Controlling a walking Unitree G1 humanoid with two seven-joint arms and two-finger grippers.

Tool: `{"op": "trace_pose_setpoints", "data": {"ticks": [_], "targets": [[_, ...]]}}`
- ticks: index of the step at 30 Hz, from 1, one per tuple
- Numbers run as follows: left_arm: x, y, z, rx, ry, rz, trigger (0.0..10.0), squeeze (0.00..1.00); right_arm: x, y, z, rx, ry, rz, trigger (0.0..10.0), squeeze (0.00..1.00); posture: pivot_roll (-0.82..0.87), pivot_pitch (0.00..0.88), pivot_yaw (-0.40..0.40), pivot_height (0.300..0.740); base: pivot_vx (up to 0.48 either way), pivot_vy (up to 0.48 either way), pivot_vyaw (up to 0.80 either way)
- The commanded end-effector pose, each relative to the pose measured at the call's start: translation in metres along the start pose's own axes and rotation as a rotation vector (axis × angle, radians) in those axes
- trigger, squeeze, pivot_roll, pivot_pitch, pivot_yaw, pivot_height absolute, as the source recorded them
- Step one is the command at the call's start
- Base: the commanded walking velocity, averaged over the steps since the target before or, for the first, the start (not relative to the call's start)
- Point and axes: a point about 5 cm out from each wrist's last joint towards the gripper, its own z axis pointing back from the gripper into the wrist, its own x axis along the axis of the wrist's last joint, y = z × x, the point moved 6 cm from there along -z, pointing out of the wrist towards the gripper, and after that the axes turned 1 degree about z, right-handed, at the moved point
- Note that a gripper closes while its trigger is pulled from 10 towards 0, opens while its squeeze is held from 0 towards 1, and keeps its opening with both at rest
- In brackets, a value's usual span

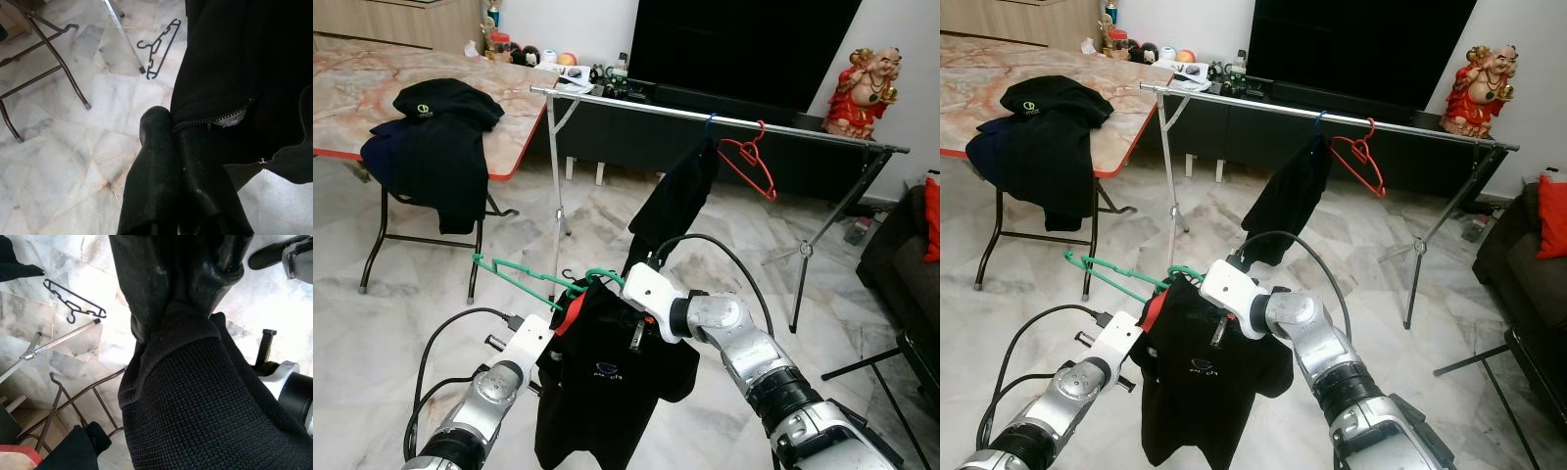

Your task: Hang hanger

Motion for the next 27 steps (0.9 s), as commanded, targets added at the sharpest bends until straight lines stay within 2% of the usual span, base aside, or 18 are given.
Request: {"op": "trace_pose_setpoints", "data": {"ticks": [1, 6, 11, 14, 16, 21, 22, 23, 24, 27], "targets": [[0.007, -0.001, -0.002, 0.007, -0.022, 0.027, 0.0, 0.00, 0.004, -0.006, 0.005, -0.023, -0.018, 0.010, 0.0, 0.00, 0.14, 0.000, -0.170, 0.740, 0.000, 0.000, 0.00], [0.007, 0.000, -0.001, 0.019, -0.029, 0.049, 0.0, 0.00, -0.006, -0.009, 0.011, -0.038, 0.007, 0.004, 0.0, 0.00, 0.14, 0.000, -0.173, 0.740, 0.000, 0.000, 0.00], [-0.005, 0.010, 0.002, 0.056, -0.005, 0.095, 0.0, 0.00, -0.044, -0.012, 0.035, -0.045, 0.105, 0.000, 0.0, 0.00, 0.14, 0.000, -0.174, 0.740, 0.000, 0.000, 0.00], [-0.008, 0.011, 0.003, 0.059, 0.004, 0.099, 0.0, 0.00, -0.055, -0.015, 0.045, -0.048, 0.133, -0.004, 0.0, 0.00, 0.14, 0.000, -0.173, 0.740, 0.000, 0.000, 0.00], [-0.013, 0.011, 0.003, 0.056, 0.022, 0.099, 0.0, 0.00, -0.065, -0.020, 0.058, -0.056, 0.151, -0.028, 0.0, 0.00, 0.13, 0.000, -0.169, 0.740, 0.000, 0.000, 0.00], [-0.020, 0.009, 0.004, 0.046, 0.051, 0.099, 0.0, 0.00, -0.082, -0.021, 0.083, -0.002, 0.188, -0.024, 0.0, 0.00, 0.14, 0.000, -0.168, 0.740, 0.000, 0.000, 0.00], [-0.022, 0.009, 0.004, 0.045, 0.059, 0.100, 0.0, 0.00, -0.080, -0.022, 0.090, 0.013, 0.152, -0.050, 0.0, 0.00, 0.13, 0.000, -0.167, 0.740, 0.000, 0.000, 0.00], [-0.022, 0.009, 0.004, 0.045, 0.059, 0.100, 0.0, 0.00, -0.080, -0.022, 0.090, 0.013, 0.152, -0.050, 0.0, 0.00, 0.13, 0.000, -0.167, 0.740, 0.000, 0.000, 0.00], [-0.025, 0.008, 0.005, 0.042, 0.067, 0.103, 0.0, 0.00, -0.075, -0.024, 0.099, 0.032, 0.078, -0.097, 0.0, 0.00, 0.14, 0.000, -0.168, 0.740, 0.000, 0.000, 0.00], [-0.026, 0.007, 0.005, 0.037, 0.072, 0.103, 0.0, 0.00, -0.072, -0.021, 0.107, 0.075, 0.025, -0.147, 0.0, 0.00, 0.14, 0.000, -0.168, 0.740, 0.000, 0.000, 0.00]]}}
